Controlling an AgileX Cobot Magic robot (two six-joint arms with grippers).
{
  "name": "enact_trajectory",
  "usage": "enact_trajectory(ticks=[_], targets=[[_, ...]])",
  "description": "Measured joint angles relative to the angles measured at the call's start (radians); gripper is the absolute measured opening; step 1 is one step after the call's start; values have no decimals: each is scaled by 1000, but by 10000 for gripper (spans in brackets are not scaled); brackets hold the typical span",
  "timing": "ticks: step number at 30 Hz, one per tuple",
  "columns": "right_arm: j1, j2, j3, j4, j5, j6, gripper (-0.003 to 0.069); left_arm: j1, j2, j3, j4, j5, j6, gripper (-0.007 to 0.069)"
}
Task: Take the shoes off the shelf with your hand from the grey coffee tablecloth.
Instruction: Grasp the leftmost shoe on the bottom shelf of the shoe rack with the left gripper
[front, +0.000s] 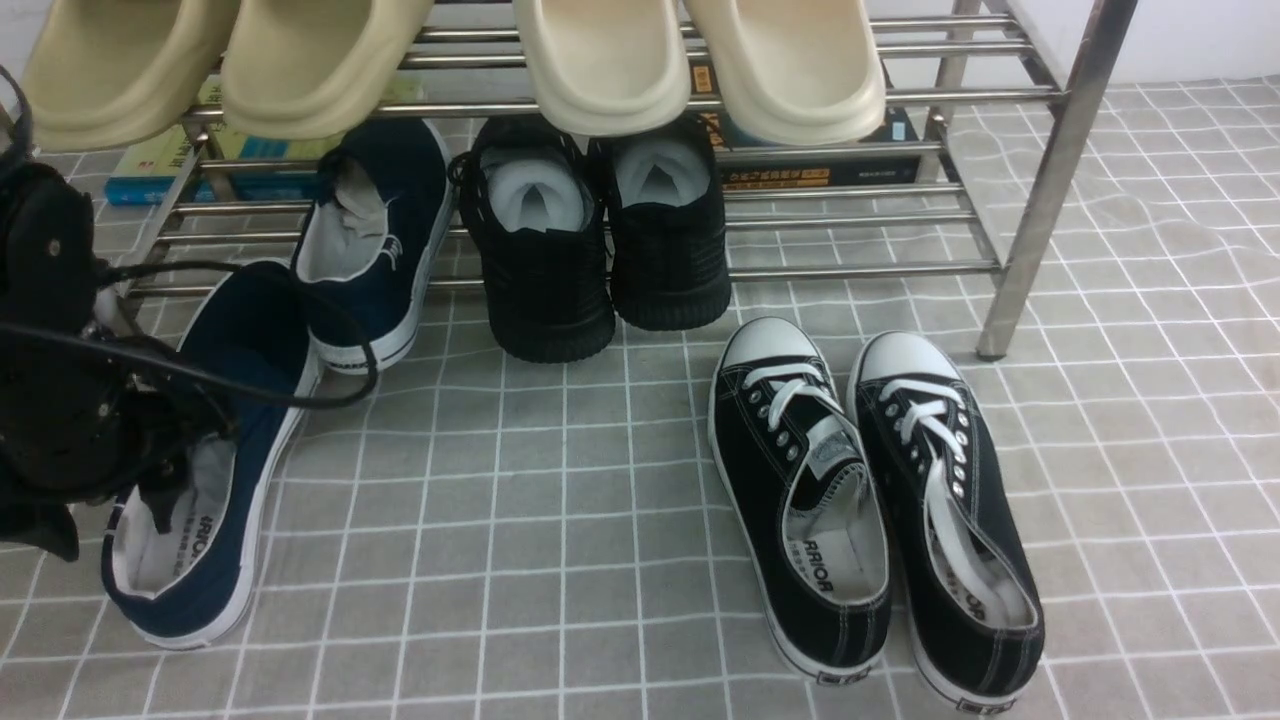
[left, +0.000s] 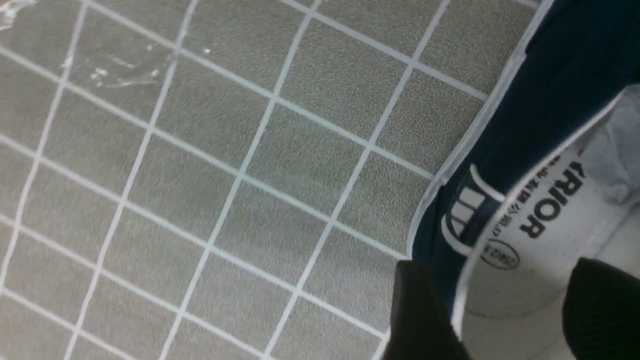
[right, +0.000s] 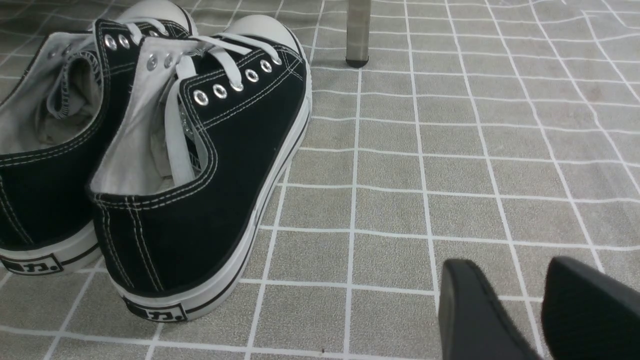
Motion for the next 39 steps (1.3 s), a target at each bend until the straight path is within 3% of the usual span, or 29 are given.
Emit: enact_trajectory(ticks=[3,6,8,11,16,22,28,34,39], targets=[[0,0,0,0,0,0,239,0,24,7,15,-14,3,388],[0,0,0,0,0,0,239,0,46,7,26,-10,3,250],[0,0,0,0,0,0,239,0,53,12,37,-1,3,115],[0,0,0,0,0,0,239,0,53,20,41,-1,3,48],[0,0,0,0,0,0,239,0,22,53,44,14,3,47],[0,0,0,1,0,0,239,0,-76,89,20,154,-15,46],[0,0,0,1,0,0,239,0,-116,89,45,159,-17,58],[0,0,0,0,0,0,239,0,-118,67,58,196,-19,206],[0,0,0,0,0,0,239,0,-119,-78,59,255,-4,318]])
